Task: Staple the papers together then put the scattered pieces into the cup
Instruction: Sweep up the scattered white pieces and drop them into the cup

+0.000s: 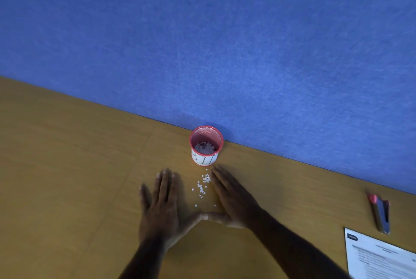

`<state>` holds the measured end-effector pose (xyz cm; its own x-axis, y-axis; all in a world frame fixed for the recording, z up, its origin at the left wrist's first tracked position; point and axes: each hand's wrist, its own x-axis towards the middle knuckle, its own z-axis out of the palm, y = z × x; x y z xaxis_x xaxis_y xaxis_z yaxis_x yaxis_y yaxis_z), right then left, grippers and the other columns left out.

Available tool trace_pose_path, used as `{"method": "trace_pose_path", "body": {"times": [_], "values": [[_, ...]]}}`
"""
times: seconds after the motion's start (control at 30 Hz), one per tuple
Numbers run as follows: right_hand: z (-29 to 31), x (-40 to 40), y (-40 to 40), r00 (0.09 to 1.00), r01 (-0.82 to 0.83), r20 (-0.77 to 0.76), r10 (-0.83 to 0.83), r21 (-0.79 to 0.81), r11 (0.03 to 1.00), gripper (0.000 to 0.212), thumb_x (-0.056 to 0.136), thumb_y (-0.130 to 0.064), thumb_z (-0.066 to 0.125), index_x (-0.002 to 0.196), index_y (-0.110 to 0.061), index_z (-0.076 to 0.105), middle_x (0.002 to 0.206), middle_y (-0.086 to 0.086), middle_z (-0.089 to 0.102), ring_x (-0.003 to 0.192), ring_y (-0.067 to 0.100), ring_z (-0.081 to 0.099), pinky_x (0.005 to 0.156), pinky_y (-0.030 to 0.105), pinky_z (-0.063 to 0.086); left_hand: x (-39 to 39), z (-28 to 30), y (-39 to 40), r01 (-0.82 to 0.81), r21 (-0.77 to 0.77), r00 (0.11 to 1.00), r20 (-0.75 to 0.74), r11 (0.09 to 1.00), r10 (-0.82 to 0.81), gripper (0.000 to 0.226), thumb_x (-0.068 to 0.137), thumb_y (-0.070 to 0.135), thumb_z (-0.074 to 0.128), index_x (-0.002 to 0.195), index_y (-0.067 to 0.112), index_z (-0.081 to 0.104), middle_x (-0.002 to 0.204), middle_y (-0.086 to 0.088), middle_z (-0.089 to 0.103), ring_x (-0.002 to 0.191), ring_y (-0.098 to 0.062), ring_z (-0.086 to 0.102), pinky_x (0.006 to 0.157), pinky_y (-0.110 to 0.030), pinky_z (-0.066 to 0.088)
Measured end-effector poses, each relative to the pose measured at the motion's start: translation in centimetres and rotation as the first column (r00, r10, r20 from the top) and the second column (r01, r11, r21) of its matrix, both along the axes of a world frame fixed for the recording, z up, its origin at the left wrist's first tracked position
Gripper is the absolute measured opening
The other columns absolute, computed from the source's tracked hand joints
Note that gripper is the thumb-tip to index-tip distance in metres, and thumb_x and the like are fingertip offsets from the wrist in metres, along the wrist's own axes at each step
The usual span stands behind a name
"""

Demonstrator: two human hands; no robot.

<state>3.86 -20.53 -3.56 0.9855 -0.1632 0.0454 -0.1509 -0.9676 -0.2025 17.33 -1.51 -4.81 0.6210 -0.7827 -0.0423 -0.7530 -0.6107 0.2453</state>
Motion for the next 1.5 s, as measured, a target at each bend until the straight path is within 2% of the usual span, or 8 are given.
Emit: {"method": "trace_pose_path", "body": {"times": [0.33, 0.5, 0.8, 1.0, 1.1, 1.2, 1.37, 1.5], "values": [[-0.1, 0.0, -0.3, 0.998, 0.054, 0.014, -0.055, 0.019, 0.998, 0.11, 0.082, -0.082, 0.041, 0.148, 0.006, 0.033, 0.158, 0.02, 0.031, 0.149, 0.028, 0.021, 0.123, 0.036, 0.015, -0.3, 0.3, 0.0, -0.018, -0.023, 1.0, -0.013, 1.0, 0.018, 0.128, 0.067, 0.1, 0.036, 0.158, 0.011, 0.023, 0.168, -0.009, 0.017, 0.155, -0.025, 0.014, 0.12, -0.065, 0.011], [-0.2, -0.3, -0.3, 0.996, -0.063, 0.07, 0.06, 0.037, 0.997, 0.102, 0.085, -0.076, 0.05, 0.145, 0.006, 0.039, 0.155, 0.02, 0.036, 0.148, 0.031, 0.026, 0.12, 0.047, 0.026, 0.0, 0.2, 0.0, -0.003, -0.002, 1.0, -0.009, 1.0, 0.003, 0.127, 0.068, 0.1, 0.03, 0.158, 0.01, 0.022, 0.168, -0.009, 0.017, 0.155, -0.026, 0.013, 0.119, -0.067, 0.014], [0.0, 0.9, -0.3, 0.997, -0.058, -0.043, 0.058, 0.007, 0.998, 0.109, 0.083, -0.082, 0.042, 0.149, 0.005, 0.031, 0.159, 0.02, 0.029, 0.15, 0.031, 0.02, 0.121, 0.047, 0.023, 0.0, 0.2, 0.1, 0.005, 0.019, 1.0, -0.013, 1.0, -0.004, 0.131, 0.065, 0.101, 0.034, 0.158, 0.009, 0.021, 0.168, -0.01, 0.016, 0.155, -0.026, 0.012, 0.12, -0.066, 0.012], [0.0, 0.0, -0.3, 0.989, -0.107, 0.112, 0.098, 0.073, 0.992, 0.097, 0.085, -0.072, 0.054, 0.144, 0.004, 0.041, 0.154, 0.018, 0.039, 0.147, 0.028, 0.03, 0.12, 0.044, 0.026, -0.1, 0.4, 0.0, 0.0, 0.026, 1.0, -0.015, 1.0, 0.001, 0.13, 0.066, 0.099, 0.036, 0.157, 0.008, 0.022, 0.168, -0.011, 0.016, 0.155, -0.027, 0.013, 0.119, -0.066, 0.014], [-0.2, -0.1, -0.4, 0.995, -0.056, 0.083, 0.049, 0.09, 0.994, 0.099, 0.084, -0.074, 0.053, 0.146, 0.002, 0.039, 0.156, 0.016, 0.036, 0.148, 0.027, 0.027, 0.119, 0.044, 0.028, -0.1, 0.5, 0.0, 0.0, 0.016, 1.0, -0.022, 1.0, 0.001, 0.131, 0.065, 0.101, 0.032, 0.157, 0.008, 0.022, 0.167, -0.01, 0.017, 0.155, -0.027, 0.013, 0.119, -0.066, 0.014], [0.1, 0.1, -0.2, 0.993, -0.105, 0.067, 0.1, 0.065, 0.992, 0.099, 0.085, -0.074, 0.051, 0.146, 0.004, 0.039, 0.155, 0.018, 0.037, 0.148, 0.028, 0.027, 0.119, 0.046, 0.028, 0.0, 0.7, 0.0, 0.014, 0.029, 1.0, -0.025, 0.999, -0.013, 0.135, 0.062, 0.103, 0.03, 0.157, 0.008, 0.022, 0.167, -0.012, 0.018, 0.155, -0.028, 0.014, 0.118, -0.067, 0.015], [0.2, -0.8, 1.2, 0.956, -0.208, 0.226, 0.188, 0.071, 0.976, 0.095, 0.084, -0.067, 0.062, 0.143, 0.006, 0.042, 0.154, 0.02, 0.037, 0.147, 0.032, 0.029, 0.115, 0.051, 0.032, -0.1, 0.8, 0.0, 0.03, 0.053, 0.998, -0.062, 0.998, -0.026, 0.149, 0.049, 0.107, 0.035, 0.157, 0.005, 0.021, 0.167, -0.012, 0.016, 0.155, -0.028, 0.013, 0.119, -0.068, 0.012], [0.9, -0.9, 3.2, 0.941, -0.332, 0.071, 0.33, 0.016, 0.943, 0.105, 0.084, -0.076, 0.05, 0.149, 0.006, 0.031, 0.161, 0.02, 0.023, 0.152, 0.032, 0.012, 0.122, 0.053, 0.016, 0.6, 0.7, 0.3, 0.053, 0.068, 0.996, -0.073, 0.996, -0.048, 0.154, 0.042, 0.109, 0.036, 0.156, 0.007, 0.025, 0.167, -0.011, 0.018, 0.154, -0.026, 0.018, 0.118, -0.065, 0.016]]}}
